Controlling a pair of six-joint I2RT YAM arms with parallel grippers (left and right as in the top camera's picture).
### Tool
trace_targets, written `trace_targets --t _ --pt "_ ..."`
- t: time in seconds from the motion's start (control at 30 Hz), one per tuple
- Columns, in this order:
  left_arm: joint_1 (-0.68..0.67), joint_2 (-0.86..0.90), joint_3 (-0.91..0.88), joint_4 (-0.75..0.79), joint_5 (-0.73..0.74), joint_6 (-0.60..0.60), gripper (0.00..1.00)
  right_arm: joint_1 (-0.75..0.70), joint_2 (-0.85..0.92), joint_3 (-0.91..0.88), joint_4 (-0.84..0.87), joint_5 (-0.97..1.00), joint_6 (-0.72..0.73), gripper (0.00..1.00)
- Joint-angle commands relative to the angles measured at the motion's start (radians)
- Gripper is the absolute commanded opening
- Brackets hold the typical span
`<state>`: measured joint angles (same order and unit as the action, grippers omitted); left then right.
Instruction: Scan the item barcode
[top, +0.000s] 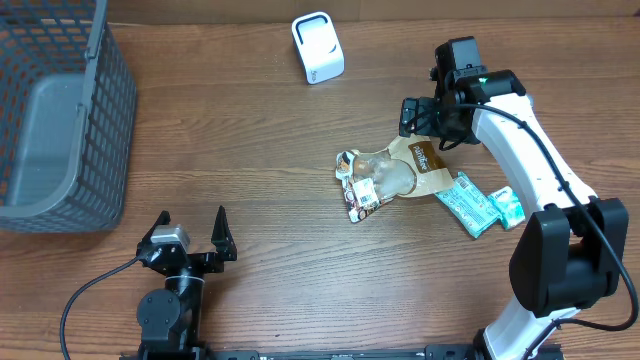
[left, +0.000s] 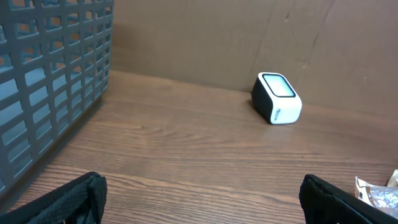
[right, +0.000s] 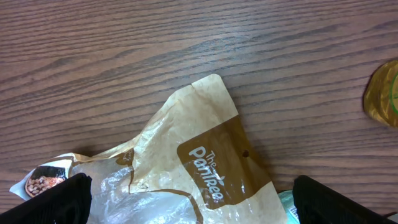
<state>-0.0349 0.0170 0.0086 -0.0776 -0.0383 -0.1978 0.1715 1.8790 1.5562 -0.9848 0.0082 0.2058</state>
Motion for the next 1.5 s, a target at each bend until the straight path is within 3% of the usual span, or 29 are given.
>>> trace_targets --t 0.0,0.87,1.07,1.47 --pt "0.001 -0.013 -0.003 0.001 0.005 0.018 0.99 -0.002 -0.01 -0.002 0.005 0.013 0.003 1.0" --pt "0.001 -0.013 -0.003 0.001 0.005 0.018 1.0 -0.002 -0.006 -0.002 0.007 0.013 0.003 1.0" --pt "0.001 -0.013 -0.003 0.001 0.005 0.018 1.0 -0.002 -0.128 -0.002 0.007 0.013 0.003 1.0" --pt "0.001 -0.013 -0.003 0.001 0.005 0.018 1.0 -0.002 -0.537 -0.002 0.007 0.014 0.003 1.0"
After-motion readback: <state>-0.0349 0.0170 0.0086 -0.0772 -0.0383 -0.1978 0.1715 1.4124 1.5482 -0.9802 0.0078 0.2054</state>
